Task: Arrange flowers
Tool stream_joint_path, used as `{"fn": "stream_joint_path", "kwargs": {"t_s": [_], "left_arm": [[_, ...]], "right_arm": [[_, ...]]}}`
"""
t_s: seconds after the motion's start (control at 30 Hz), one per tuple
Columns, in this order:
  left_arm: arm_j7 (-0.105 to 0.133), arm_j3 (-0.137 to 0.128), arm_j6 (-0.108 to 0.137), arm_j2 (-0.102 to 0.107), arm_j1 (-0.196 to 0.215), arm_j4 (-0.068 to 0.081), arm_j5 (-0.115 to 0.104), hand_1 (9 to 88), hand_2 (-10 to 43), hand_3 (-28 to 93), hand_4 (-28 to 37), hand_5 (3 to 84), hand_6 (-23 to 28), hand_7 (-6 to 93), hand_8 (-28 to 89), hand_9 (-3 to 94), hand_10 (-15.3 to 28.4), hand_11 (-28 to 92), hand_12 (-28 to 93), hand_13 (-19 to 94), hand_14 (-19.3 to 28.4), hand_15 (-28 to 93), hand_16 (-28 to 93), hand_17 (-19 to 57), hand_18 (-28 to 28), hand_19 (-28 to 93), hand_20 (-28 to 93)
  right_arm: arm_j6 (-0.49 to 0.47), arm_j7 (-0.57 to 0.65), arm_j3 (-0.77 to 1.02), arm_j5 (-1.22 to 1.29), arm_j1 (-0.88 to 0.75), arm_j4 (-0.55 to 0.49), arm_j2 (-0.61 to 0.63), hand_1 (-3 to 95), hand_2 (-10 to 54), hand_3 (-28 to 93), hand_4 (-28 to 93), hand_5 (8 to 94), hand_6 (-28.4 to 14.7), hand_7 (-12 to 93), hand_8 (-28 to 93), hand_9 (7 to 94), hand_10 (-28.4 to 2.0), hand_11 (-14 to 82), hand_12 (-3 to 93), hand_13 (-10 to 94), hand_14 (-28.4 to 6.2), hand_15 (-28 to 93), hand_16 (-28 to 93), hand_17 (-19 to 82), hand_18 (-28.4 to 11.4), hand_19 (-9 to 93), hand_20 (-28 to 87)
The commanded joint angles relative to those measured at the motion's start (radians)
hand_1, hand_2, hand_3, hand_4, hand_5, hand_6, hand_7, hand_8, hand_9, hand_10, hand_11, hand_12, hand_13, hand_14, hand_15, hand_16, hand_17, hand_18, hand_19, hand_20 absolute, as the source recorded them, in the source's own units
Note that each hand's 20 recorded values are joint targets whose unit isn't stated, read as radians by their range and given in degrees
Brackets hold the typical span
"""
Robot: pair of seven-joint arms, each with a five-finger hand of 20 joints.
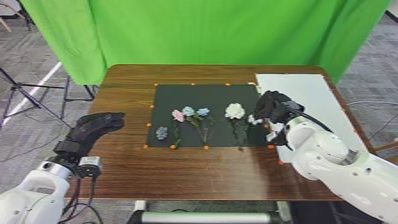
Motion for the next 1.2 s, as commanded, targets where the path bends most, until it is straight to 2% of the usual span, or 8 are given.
{"fn": "stream_joint_path", "kwargs": {"t_s": [0.03,0.5,0.8,0.97,1.0,1.1,1.17,1.2], "left_arm": [[-0.014,-0.005,-0.02,-0.008,0.004,0.001,0.005,39.5,7.0,57,-12.3,48.7,3.1,17.9,-8,46.4,14.7,24,10,35,18.8,23,-3,0.2,13.5,17,12],[-0.023,-0.009,-0.024,-0.002,0.01,-0.003,0.004,39.3,6.8,58,-12.4,48.6,3.2,17.8,-8,46.3,14.7,24,10,35,18.7,22,-3,0.2,13.4,17,12],[-0.029,-0.01,-0.028,0.0,0.01,-0.003,0.003,39.4,6.7,58,-12.5,48.5,3.1,18.1,-8,46.3,14.7,24,10,35,18.8,22,-3,0.1,13.5,17,12],[-0.03,-0.011,-0.028,0.0,0.014,-0.006,0.003,39.4,6.7,57,-12.4,48.6,3.1,17.9,-8,46.3,14.7,24,10,35,18.8,22,-3,0.1,13.5,17,12],[-0.029,-0.006,-0.029,0.002,0.007,-0.001,0.002,39.4,6.7,57,-12.4,48.6,3.1,17.9,-8,46.3,14.7,24,10,35,18.8,22,-3,0.1,13.5,17,12],[-0.01,-0.001,-0.012,0.004,0.008,0.0,0.002,39.4,6.7,57,-12.4,48.6,3.1,17.9,-8,46.3,14.7,24,10,35,18.7,22,-3,0.1,13.5,17,12],[0.007,0.004,0.004,0.005,0.007,0.002,0.003,39.4,6.7,57,-12.3,48.6,3.1,17.9,-8,46.3,14.7,24,10,35,18.7,22,-3,0.2,13.5,17,12],[0.021,0.009,0.023,0.009,0.01,0.002,0.0,39.3,6.7,58,-12.3,48.6,3.1,17.9,-8,46.3,14.7,24,10,35,18.7,22,-3,0.2,13.5,17,12]], "right_arm": [[-0.01,-0.009,0.009,0.003,-0.013,-0.014,0.011,57.0,-9.5,54,-11,74.5,-1.6,13,8,74.6,-13.0,11.7,26.8,84,-3.5,68,32,58,-16.0,93,61],[-0.019,-0.025,0.043,0.011,-0.052,-0.065,0.051,56.1,-9.5,54,-11,75.9,-1.3,13,9,75.1,-13.3,13.1,25.5,84,-3.8,68,32,57,-16.4,93,61],[-0.045,-0.046,0.119,-0.001,-0.085,-0.137,0.09,54.8,-9.5,54,-11,75.0,-1.6,13,9,74.0,-13.5,14.1,22.8,83,-4.0,68,32,57,-16.6,93,61],[-0.09,-0.061,0.246,0.031,-0.158,-0.184,0.111,53.5,-9.5,54,-11,75.3,-1.3,13,9,74.7,-13.7,15.0,21.7,83,-4.2,68,32,57,-16.6,93,61],[-0.084,-0.061,0.285,0.024,-0.19,-0.194,0.116,53.5,-9.5,54,-11,75.4,-1.3,13,9,74.9,-13.7,14.9,21.5,83,-4.3,68,32,57,-16.6,93,61],[-0.006,-0.072,0.468,0.046,-0.336,-0.212,0.091,50.2,-9.5,57,-11,73.8,-1.4,13,7,73.5,-13.7,14.6,21.3,82,-5.2,67,32,55,-17.5,93,59],[0.078,-0.147,0.634,0.134,-0.462,-0.211,0.037,45.0,-9.5,61,-12,71.5,-1.3,13,4,71.6,-13.9,13.8,21.2,79,-6.6,62,31,50,-17.5,90,53],[0.108,-0.212,0.71,0.217,-0.516,-0.208,0.009,43.2,-9.5,62,-12,70.7,-1.2,13,0,70.9,-14.0,13.5,21.2,77,-7.3,59,30,48,-17.6,88,52]]}}
